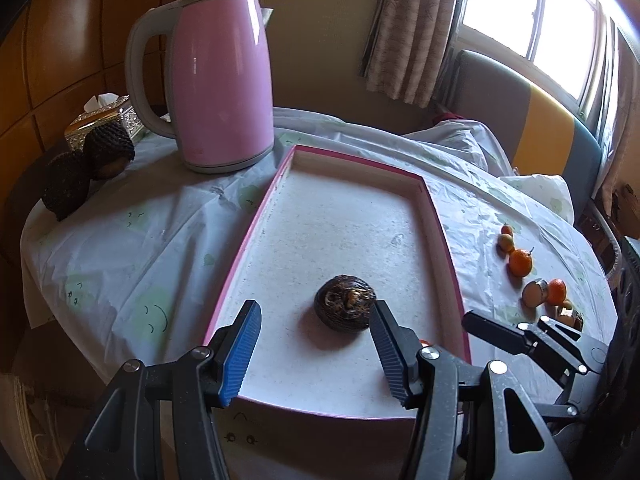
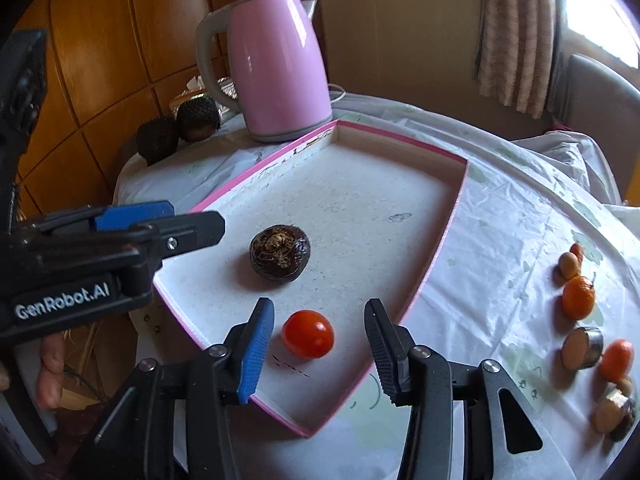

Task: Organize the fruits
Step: 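Lower the tomato into the pink tray and open the right gripper, then grasp the dark glossy round root with the right gripper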

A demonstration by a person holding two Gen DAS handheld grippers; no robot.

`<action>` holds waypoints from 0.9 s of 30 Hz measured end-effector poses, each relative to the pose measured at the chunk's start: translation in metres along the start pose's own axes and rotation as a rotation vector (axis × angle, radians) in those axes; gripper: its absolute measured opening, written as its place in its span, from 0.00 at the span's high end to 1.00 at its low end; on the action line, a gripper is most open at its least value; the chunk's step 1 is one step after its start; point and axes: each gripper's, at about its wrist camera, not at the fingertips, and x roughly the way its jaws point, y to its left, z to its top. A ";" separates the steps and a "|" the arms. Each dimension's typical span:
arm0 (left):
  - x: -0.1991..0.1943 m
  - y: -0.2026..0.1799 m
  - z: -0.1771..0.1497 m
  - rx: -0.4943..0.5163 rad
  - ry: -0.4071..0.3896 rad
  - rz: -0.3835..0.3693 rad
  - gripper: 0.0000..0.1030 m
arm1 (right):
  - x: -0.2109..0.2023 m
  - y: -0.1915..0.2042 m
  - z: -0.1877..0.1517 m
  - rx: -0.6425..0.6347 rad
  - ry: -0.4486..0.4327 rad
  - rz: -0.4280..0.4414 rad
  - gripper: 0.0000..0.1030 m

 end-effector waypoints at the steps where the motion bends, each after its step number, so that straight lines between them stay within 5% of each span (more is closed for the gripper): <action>1: -0.001 -0.003 0.000 0.009 -0.001 -0.004 0.44 | -0.004 -0.001 -0.001 0.010 -0.008 -0.008 0.53; 17: -0.001 -0.055 -0.010 0.143 0.021 -0.077 0.44 | -0.055 -0.059 -0.029 0.172 -0.078 -0.162 0.53; 27: 0.002 -0.088 -0.013 0.193 0.060 -0.194 0.44 | -0.084 -0.120 -0.071 0.340 -0.063 -0.300 0.53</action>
